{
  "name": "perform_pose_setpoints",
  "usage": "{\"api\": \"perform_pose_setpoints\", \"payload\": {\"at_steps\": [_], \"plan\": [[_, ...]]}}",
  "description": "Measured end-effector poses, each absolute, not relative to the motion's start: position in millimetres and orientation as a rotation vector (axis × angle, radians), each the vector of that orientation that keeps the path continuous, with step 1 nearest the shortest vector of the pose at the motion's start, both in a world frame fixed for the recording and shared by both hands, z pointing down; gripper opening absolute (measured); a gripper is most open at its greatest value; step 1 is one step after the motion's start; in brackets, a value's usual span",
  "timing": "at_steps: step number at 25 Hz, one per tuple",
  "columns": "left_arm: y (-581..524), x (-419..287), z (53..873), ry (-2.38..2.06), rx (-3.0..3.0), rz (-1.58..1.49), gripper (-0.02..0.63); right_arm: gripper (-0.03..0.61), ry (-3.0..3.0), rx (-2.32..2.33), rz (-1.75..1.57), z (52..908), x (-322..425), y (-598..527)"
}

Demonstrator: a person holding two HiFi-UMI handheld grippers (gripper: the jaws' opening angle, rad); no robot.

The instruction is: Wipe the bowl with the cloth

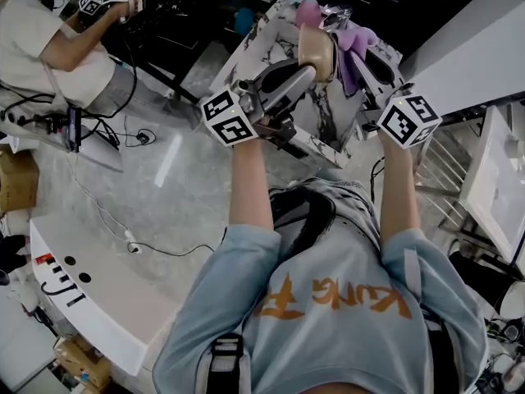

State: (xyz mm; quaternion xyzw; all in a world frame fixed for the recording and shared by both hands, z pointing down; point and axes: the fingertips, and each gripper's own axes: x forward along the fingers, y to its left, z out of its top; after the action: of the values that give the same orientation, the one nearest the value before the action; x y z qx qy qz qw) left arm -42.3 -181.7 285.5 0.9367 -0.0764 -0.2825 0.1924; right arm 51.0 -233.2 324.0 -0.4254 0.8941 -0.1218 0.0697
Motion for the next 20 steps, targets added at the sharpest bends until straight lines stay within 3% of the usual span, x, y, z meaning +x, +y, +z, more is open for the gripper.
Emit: {"api": "perform_pose_setpoints", "payload": {"at_steps": [6,17,20], "plan": [[-211.8,-46.3,304.6,-0.503,2.594,-0.681,0.032,0.120,2.850,-1.386,-0.392,361.6,54.2,-239.6],[-238.8,-39.8,411.9,-0.969,2.569,0.338,0.032,0.120,2.734,-1.573,-0.490,386.4,121.5,-261.0],[-240.6,-30.8,428.4,-0.990,2.545,0.480,0.032,0.120,2.719,-1.589,-0.489,388.0,133.1,-264.1]]}}
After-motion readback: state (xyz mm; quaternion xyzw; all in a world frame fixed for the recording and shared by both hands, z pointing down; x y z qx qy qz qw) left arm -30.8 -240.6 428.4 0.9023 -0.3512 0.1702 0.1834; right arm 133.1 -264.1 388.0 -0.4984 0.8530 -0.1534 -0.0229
